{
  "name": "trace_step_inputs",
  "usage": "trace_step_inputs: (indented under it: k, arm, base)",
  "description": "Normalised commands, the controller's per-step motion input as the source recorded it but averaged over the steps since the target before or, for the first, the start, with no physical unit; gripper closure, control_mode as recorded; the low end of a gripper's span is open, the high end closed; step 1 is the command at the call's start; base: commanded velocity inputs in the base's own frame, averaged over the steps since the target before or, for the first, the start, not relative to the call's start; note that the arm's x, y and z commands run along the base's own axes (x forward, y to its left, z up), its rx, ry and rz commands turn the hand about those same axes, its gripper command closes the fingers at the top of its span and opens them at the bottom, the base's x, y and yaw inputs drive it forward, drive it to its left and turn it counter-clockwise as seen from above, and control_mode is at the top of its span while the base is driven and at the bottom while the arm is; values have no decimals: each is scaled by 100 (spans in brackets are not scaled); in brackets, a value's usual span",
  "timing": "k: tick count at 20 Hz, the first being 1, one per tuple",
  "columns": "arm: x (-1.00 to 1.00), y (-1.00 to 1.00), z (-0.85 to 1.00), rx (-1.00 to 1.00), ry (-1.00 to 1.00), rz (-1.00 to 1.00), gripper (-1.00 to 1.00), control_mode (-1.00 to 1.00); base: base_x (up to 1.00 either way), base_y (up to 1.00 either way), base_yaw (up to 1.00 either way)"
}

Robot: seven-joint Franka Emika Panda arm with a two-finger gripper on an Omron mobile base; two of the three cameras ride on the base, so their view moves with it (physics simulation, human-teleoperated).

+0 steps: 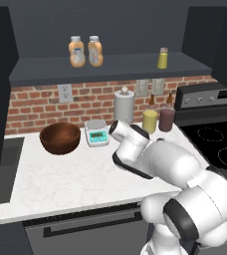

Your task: Put the shaker and condiment bottle from the counter next to their counterparts in the cabinet.

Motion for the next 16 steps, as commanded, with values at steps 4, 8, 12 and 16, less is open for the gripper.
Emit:
trace_step_inputs:
  k: [4, 8, 12, 16]
  arm:
    - [0, -16, 66, 5, 4, 39, 100, -100]
    - [0, -16, 70, 6, 0, 44, 100, -100]
    - [-1, -15, 61, 8, -7, 40, 100, -100]
    - [-4, -11, 66, 9, -17, 27, 100, -100]
  base:
    - [0, 0, 0]
    - [0, 0, 0]
    - [0, 0, 0]
    - [0, 0, 0]
